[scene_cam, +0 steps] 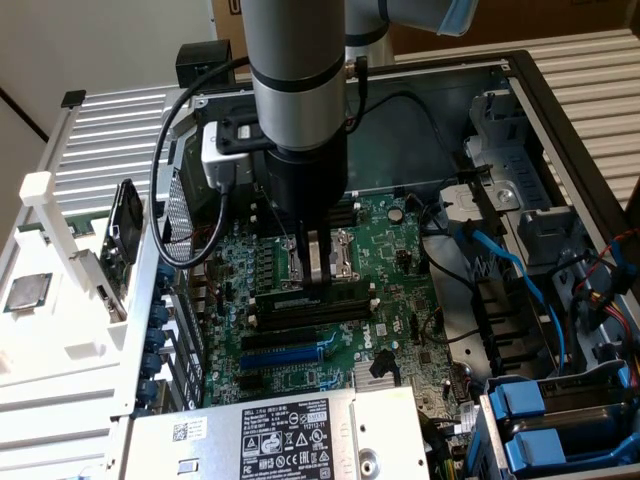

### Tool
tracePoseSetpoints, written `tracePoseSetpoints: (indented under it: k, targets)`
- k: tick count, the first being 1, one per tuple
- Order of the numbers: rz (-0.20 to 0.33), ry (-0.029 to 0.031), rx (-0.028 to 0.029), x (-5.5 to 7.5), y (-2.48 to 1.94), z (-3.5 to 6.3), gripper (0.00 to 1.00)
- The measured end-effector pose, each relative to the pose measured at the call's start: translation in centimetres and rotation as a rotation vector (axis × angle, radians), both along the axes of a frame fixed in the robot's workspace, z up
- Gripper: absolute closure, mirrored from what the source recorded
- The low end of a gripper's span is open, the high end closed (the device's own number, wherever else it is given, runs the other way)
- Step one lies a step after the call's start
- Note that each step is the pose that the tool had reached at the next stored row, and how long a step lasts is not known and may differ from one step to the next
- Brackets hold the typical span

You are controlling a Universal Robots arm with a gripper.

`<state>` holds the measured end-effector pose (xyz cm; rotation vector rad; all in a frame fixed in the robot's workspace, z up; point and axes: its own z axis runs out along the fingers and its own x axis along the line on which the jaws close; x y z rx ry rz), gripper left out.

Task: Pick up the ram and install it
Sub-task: 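Insert the ram into the slot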

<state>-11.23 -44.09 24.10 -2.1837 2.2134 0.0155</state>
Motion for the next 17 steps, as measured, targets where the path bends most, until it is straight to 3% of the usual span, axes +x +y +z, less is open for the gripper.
tracePoseSetpoints:
  k: [5,13,17]
  targets:
    - [0.0,0.0015,0.0011,0.02,0.0,0.0,0.87]
    - [-0.001,0.0091,0.0015,0.08,0.0,-0.03,0.87]
    - [-0.001,0.0092,0.0015,0.08,0.0,-0.03,0.87]
